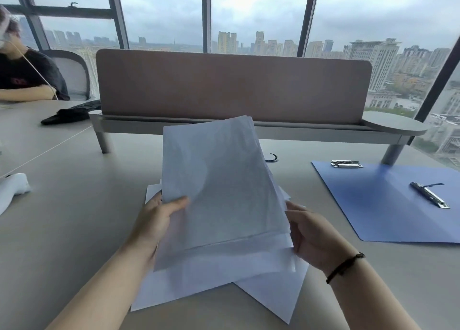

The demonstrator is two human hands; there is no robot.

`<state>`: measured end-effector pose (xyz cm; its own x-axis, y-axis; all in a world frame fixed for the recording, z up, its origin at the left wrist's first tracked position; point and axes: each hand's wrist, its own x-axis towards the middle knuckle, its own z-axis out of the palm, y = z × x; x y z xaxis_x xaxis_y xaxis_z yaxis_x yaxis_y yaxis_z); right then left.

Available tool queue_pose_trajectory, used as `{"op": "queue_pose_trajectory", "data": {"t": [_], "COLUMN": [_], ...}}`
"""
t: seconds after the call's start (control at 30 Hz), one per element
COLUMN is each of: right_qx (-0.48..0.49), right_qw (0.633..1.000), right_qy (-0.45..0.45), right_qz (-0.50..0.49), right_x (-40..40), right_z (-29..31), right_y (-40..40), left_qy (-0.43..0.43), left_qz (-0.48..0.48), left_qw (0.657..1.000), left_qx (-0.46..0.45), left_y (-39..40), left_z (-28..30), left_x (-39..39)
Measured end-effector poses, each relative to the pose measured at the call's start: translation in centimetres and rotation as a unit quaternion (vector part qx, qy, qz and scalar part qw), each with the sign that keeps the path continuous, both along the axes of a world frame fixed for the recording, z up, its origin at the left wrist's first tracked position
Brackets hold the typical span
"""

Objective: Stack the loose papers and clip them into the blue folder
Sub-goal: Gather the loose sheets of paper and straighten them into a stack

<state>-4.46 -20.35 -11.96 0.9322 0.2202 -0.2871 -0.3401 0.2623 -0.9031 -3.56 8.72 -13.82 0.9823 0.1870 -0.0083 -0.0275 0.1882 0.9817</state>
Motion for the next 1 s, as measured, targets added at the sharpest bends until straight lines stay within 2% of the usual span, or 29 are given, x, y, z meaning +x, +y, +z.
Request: {"op": "queue_pose_trajectory", "data": {"t": [0.2, 0.3, 0.4, 0.5, 0.57, 0.7, 0.8, 0.87, 1.0], "right_qx": [-0.092, -0.084, -0.142, -0.244, -0.273, -0.129, -0.027, -0.012, -0.024], "right_qw": [0.992, 0.990, 0.987, 0.969, 0.960, 0.986, 0.988, 0.980, 0.955], "right_qy": [0.048, 0.065, 0.037, -0.014, -0.047, -0.091, -0.143, -0.190, -0.284], "right_qz": [-0.068, -0.088, -0.065, -0.037, -0.032, -0.058, -0.057, -0.058, -0.083], "right_x": [-0.2, -0.4, -0.4, -0.4, -0.4, -0.3, -0.8, -1.2, -1.8], "right_z": [-0.3, -0.1, -0.5, -1.3, -1.4, -0.8, 0.0, 0.5, 1.1], "right_y": [1.1, 1.3, 1.7, 2.3, 2.4, 1.7, 1.4, 1.8, 3.1], "left_qy": [0.034, 0.041, 0.038, 0.042, 0.045, 0.033, -0.002, -0.027, -0.150], "left_qz": [-0.052, -0.045, -0.052, -0.056, -0.035, 0.019, 0.019, -0.015, 0.020], "left_qw": [0.991, 0.979, 0.972, 0.970, 0.971, 0.980, 0.996, 0.999, 0.987], "left_qx": [0.116, 0.195, 0.228, 0.231, 0.232, 0.194, 0.082, 0.022, 0.050], "left_y": [-0.9, -1.3, -1.8, -1.9, -1.7, -1.3, -1.3, -1.5, -1.6], "left_z": [-1.4, -1.4, -1.2, -0.9, -0.9, -0.7, -0.2, 0.7, 2.1], "left_x": [0.1, -0.2, -0.6, -0.8, -0.7, -0.7, -0.7, -1.0, -2.0]}}
